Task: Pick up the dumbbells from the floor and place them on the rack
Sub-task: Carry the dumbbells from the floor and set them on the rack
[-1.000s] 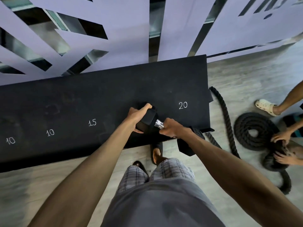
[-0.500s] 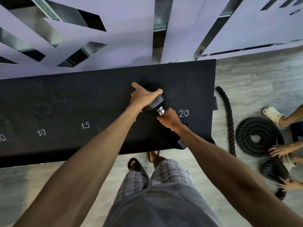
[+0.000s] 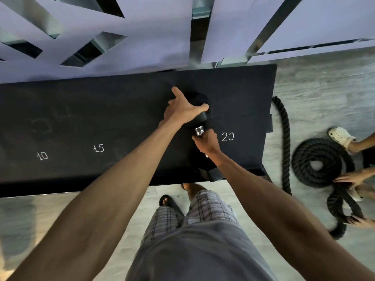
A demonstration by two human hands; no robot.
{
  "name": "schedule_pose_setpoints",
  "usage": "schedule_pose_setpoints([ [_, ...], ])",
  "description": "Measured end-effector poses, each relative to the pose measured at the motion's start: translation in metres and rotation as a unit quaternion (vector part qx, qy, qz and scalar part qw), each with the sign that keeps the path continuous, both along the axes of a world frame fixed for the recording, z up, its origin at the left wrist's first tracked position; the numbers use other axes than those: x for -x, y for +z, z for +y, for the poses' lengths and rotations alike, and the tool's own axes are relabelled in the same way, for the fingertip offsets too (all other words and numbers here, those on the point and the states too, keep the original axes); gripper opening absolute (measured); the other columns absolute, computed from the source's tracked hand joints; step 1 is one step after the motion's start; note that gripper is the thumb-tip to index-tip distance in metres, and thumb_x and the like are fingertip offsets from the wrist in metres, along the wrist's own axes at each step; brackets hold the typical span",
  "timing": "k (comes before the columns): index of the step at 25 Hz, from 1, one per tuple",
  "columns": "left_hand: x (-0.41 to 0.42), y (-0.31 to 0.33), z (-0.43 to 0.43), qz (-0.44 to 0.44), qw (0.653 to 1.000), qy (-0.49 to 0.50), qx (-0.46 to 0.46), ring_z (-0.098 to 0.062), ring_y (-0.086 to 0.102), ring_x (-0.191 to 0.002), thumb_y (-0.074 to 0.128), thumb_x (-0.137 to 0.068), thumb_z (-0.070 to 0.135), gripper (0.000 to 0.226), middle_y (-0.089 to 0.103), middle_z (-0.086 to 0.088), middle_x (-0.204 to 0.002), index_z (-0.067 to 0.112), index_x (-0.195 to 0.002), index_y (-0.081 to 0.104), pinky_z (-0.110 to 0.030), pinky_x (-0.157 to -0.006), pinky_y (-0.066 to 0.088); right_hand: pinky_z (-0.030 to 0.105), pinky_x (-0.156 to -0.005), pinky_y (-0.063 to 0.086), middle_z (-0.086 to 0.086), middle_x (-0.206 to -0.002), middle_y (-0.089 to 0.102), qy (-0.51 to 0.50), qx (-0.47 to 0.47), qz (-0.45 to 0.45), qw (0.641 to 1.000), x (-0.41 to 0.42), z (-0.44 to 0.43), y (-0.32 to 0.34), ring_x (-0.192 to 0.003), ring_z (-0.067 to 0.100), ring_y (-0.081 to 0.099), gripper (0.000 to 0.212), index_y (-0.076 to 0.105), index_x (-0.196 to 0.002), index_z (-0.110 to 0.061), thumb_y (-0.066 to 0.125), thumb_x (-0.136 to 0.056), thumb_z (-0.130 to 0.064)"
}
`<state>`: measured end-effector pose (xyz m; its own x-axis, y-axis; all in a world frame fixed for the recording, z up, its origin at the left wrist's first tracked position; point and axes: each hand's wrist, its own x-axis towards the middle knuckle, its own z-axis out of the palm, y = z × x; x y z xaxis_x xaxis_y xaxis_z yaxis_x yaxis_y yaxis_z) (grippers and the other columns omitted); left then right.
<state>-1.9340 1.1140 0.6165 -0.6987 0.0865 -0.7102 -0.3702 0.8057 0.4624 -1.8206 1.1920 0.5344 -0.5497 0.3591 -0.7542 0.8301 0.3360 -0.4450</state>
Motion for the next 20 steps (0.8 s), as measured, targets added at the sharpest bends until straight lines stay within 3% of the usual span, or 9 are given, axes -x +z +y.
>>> schedule_pose_setpoints([
  [3, 0.0, -0.004, -0.013, 0.004, 0.999, -0.013, -0.042, -0.025, 0.055, -0.106, 0.077, -0.065, 0.062, 0.086, 0.047, -0.008, -0.127, 0.019, -0.123, 0.03, -0.038, -0.083, 0.049, 0.029, -0.065, 0.042, 0.004, -0.071, 0.059, 0.005, -0.008, 0.008, 1.0, -0.004, -0.007, -0.002, -0.072, 0.023, 0.058, 0.021, 0.059, -0.072, -0.01, 0.065, -0.083, -0.027],
  [7, -0.015, -0.009, -0.019, 0.038, 0.997, -0.04, -0.045, -0.024, 0.051, -0.112, 0.072, -0.064, 0.073, 0.086, 0.047, -0.006, -0.126, 0.02, -0.12, 0.035, -0.041, -0.091, 0.05, 0.046, -0.068, 0.06, 0.007, -0.062, 0.063, -0.028, 0.034, -0.002, 0.999, -0.015, -0.009, -0.01, -0.06, 0.025, 0.064, 0.024, 0.06, -0.066, -0.011, 0.068, -0.078, -0.031],
  [10, -0.032, -0.012, -0.028, 0.047, 0.997, -0.045, -0.051, -0.028, 0.043, -0.128, 0.066, -0.07, 0.073, 0.089, 0.041, -0.009, -0.138, 0.019, -0.133, 0.034, -0.045, -0.101, 0.046, 0.046, -0.08, 0.059, 0.008, -0.08, 0.07, -0.013, 0.061, -0.018, 0.998, -0.022, -0.011, 0.002, -0.07, 0.02, 0.067, 0.024, 0.065, -0.092, -0.005, 0.068, -0.082, -0.027],
  [12, -0.046, -0.01, -0.042, 0.068, 0.995, -0.039, -0.055, -0.029, 0.041, -0.132, 0.064, -0.077, 0.068, 0.086, 0.039, -0.011, -0.143, 0.017, -0.139, 0.032, -0.045, -0.103, 0.044, 0.041, -0.09, 0.052, 0.011, -0.108, 0.063, 0.059, 0.006, -0.019, 0.998, -0.03, -0.012, 0.014, -0.096, 0.025, 0.061, 0.044, 0.053, -0.117, -0.002, 0.065, -0.084, -0.027],
  [14, -0.062, -0.008, -0.065, 0.093, 0.994, -0.049, -0.024, -0.029, 0.044, -0.13, 0.06, -0.085, 0.06, 0.074, 0.043, -0.011, -0.142, 0.016, -0.139, 0.034, -0.046, -0.099, 0.046, 0.045, -0.095, 0.047, 0.016, -0.121, 0.053, 0.134, -0.103, 0.034, 0.985, -0.043, -0.016, 0.024, -0.11, 0.032, 0.052, 0.045, 0.044, -0.125, -0.004, 0.059, -0.086, -0.021],
  [17, -0.106, -0.007, -0.119, 0.107, 0.991, -0.064, 0.052, -0.03, 0.058, -0.115, 0.054, -0.094, 0.045, 0.044, 0.058, -0.011, -0.128, 0.015, -0.126, 0.048, -0.044, -0.089, 0.05, 0.038, -0.085, 0.047, 0.013, -0.116, 0.051, 0.237, -0.253, 0.176, 0.921, -0.08, -0.032, 0.045, -0.103, 0.027, 0.05, 0.036, 0.047, -0.123, -0.009, 0.052, -0.087, -0.015],
  [20, -0.172, -0.009, -0.173, 0.079, 0.991, -0.042, 0.096, -0.033, 0.062, -0.106, 0.053, -0.096, 0.039, 0.031, 0.064, -0.012, -0.117, 0.014, -0.114, 0.056, -0.044, -0.088, 0.052, 0.043, -0.088, 0.05, 0.011, -0.115, 0.055, 0.307, -0.207, 0.213, 0.904, -0.115, -0.059, 0.057, -0.102, 0.027, 0.054, 0.031, 0.053, -0.12, -0.012, 0.05, -0.089, -0.015],
])
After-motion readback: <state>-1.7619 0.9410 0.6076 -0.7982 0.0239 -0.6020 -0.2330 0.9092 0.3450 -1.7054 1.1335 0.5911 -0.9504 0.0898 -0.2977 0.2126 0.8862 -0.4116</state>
